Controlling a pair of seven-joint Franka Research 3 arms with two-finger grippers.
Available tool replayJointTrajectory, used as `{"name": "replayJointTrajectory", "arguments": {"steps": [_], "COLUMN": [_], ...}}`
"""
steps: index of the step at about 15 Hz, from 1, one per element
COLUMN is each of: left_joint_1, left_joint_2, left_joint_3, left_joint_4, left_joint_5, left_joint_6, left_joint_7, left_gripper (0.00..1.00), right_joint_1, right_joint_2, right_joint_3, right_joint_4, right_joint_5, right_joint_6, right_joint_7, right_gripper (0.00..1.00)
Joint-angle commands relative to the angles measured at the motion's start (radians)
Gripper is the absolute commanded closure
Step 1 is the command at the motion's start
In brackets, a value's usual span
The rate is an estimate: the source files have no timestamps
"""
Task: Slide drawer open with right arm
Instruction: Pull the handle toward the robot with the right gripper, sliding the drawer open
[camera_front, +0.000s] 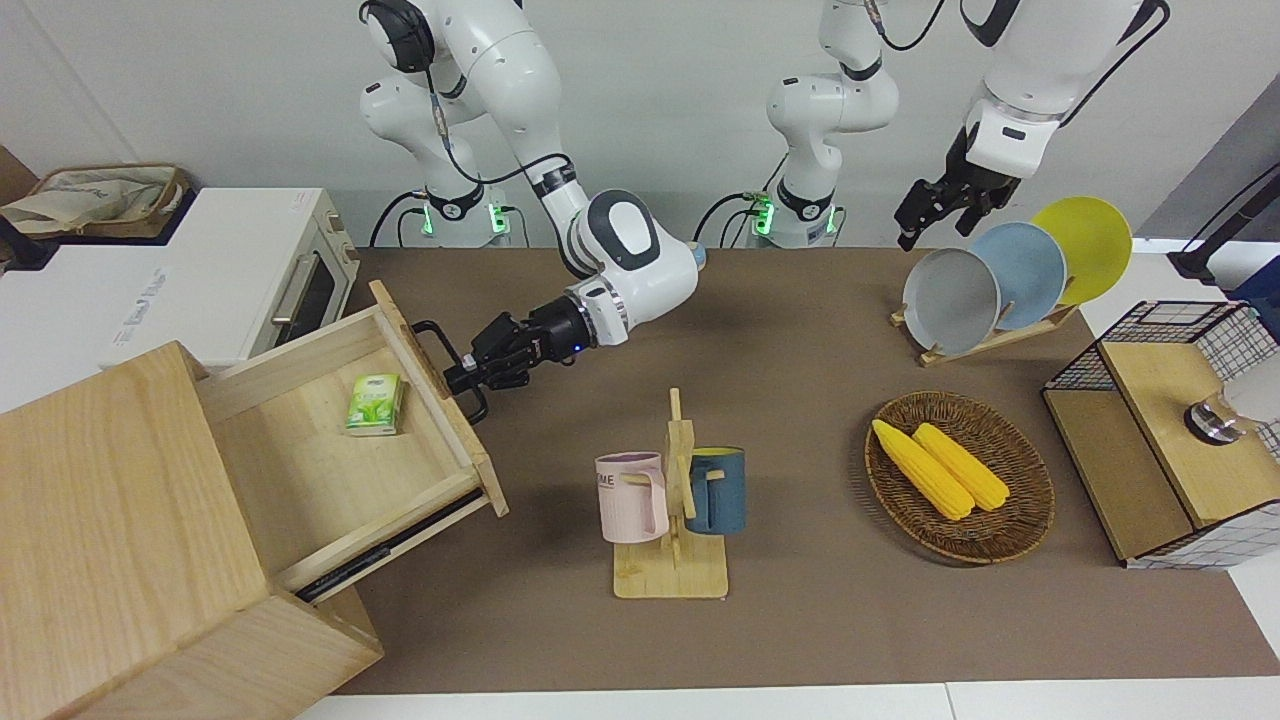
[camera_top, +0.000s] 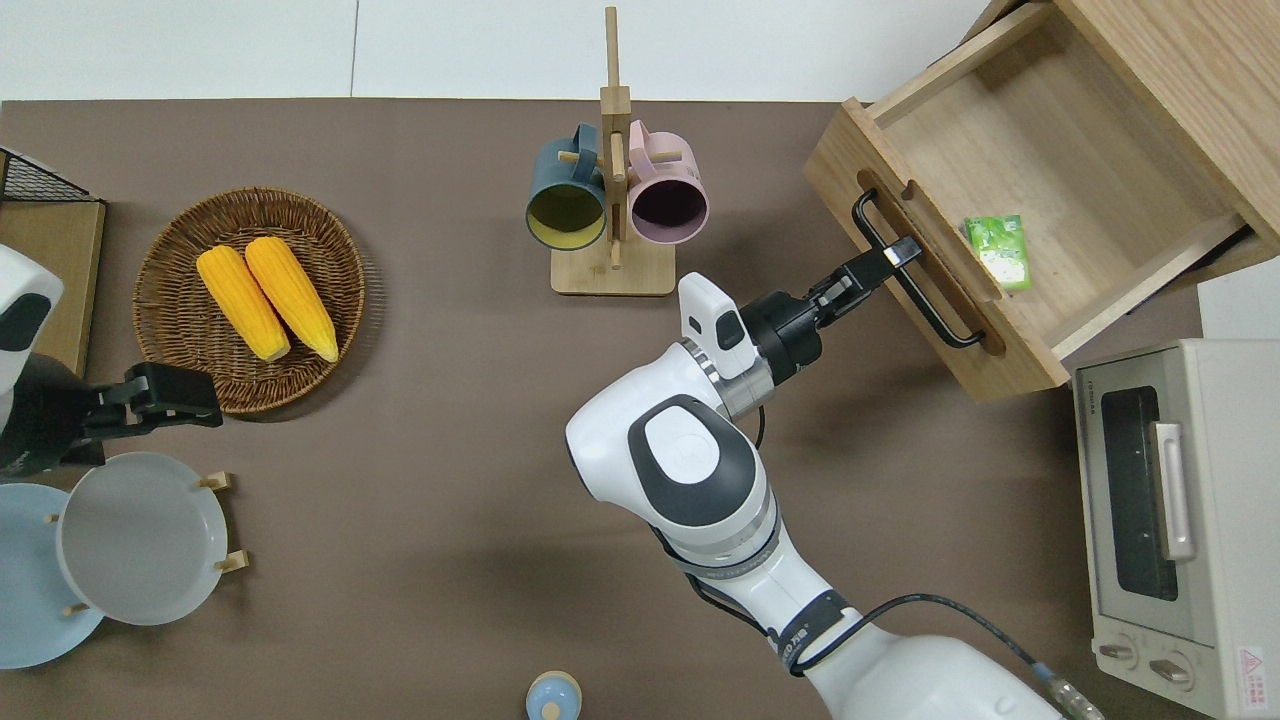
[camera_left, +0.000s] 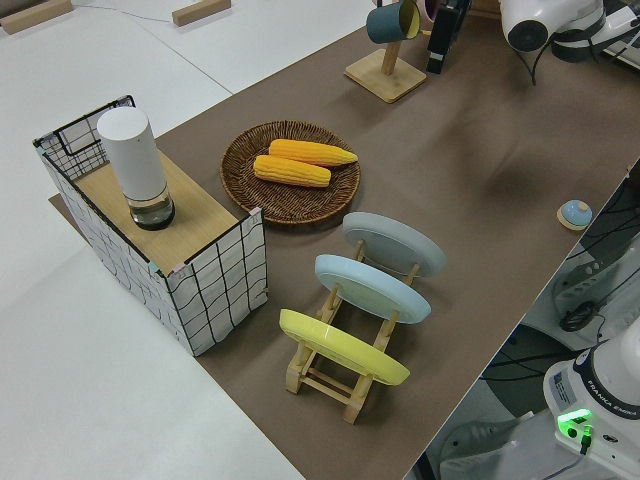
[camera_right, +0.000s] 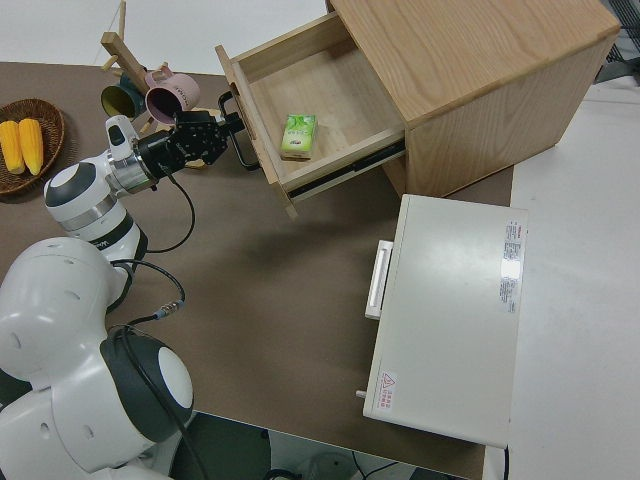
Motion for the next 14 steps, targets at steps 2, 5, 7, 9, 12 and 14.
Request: {"name": "replayJointTrajectory", "arguments": {"steps": [2,5,7,9,12,14], "left_joint_1": [0.0,0.0,0.0,0.0,0.0,0.0], "left_joint_2": [-0.008,-0.008,-0.008,-0.008,-0.008,-0.008], "left_joint_3": [0.004,0.004,0.004,0.004,0.004,0.004], "left_joint_4": [0.004,0.004,0.004,0.004,0.004,0.004], "left_joint_5": [-0.001,-0.001,-0.001,-0.001,-0.001,-0.001], "left_joint_6": [-0.015,-0.017,-0.015,-0.015,-0.017,-0.015], "left_joint_7": [0.007,0.007,0.007,0.007,0.007,0.007], "left_gripper": [0.01,0.01,0.01,0.01,0.01,0.01], "right_joint_1": [0.044,0.068,0.07,0.071,0.071,0.098], "right_joint_2": [0.002,0.017,0.017,0.019,0.022,0.036], "right_joint_3": [0.012,0.012,0.012,0.012,0.012,0.012], "right_joint_4": [0.032,0.078,0.078,0.078,0.078,0.078], "right_joint_5": [0.016,0.053,0.053,0.053,0.048,0.05], "right_joint_6": [-0.015,-0.025,-0.035,-0.035,-0.035,-0.047], "right_joint_7": [-0.053,-0.07,-0.073,-0.073,-0.076,-0.076], "right_gripper": [1.0,1.0,1.0,1.0,1.0,1.0]}}
